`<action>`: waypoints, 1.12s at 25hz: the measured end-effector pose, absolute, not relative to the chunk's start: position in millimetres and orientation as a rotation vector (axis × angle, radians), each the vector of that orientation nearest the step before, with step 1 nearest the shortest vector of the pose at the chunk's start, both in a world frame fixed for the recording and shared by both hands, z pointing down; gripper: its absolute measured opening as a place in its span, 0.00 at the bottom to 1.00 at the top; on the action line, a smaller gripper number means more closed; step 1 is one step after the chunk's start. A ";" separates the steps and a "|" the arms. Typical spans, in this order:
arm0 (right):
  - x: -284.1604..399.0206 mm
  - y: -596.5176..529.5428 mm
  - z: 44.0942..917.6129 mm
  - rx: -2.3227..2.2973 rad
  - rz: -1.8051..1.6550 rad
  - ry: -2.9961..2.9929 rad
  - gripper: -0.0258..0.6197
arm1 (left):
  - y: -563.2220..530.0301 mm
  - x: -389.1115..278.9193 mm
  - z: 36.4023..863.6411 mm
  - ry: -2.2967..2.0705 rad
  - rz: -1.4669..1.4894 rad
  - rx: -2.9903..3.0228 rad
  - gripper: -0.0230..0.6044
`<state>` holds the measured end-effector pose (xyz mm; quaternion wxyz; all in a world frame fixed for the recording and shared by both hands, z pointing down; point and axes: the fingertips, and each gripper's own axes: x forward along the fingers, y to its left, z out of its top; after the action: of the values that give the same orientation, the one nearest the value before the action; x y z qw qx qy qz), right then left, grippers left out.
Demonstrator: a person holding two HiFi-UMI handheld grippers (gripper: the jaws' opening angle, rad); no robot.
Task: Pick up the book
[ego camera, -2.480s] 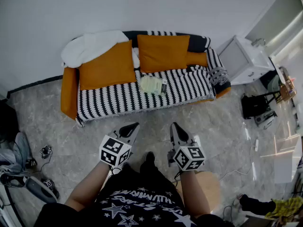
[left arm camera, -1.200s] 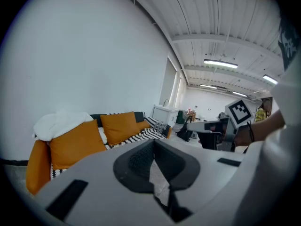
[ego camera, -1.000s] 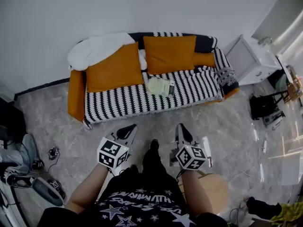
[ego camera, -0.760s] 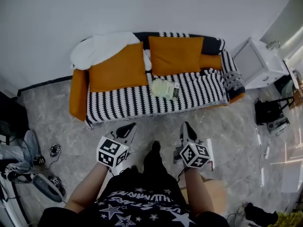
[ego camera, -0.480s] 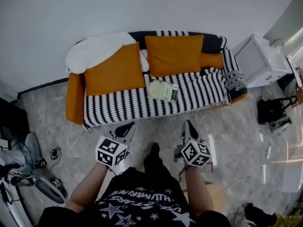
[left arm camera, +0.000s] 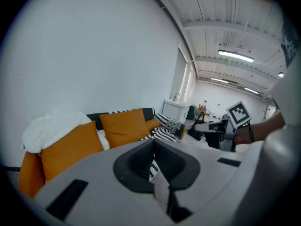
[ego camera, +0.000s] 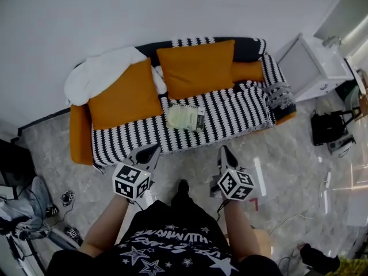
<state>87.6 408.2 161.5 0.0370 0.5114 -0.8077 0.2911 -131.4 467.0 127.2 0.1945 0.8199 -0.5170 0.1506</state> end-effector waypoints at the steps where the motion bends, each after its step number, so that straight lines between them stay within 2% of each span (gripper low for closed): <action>1: 91.1 403.0 163.8 1.568 0.902 -2.478 0.08 | 460.6 -128.0 127.8 -1.447 0.428 2.299 0.05; 11: 103.0 348.5 187.7 1.522 0.970 -2.450 0.08 | 404.7 -122.4 134.4 -1.475 0.446 2.269 0.05; 28: 41.1 271.0 214.9 1.555 1.021 -2.305 0.08 | 312.7 -181.0 173.0 -1.324 0.422 2.259 0.05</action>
<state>41.1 271.0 214.9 0.0896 0.5229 -0.7751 0.3433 -181.0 312.7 173.0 0.2422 0.8263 -0.4845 0.1545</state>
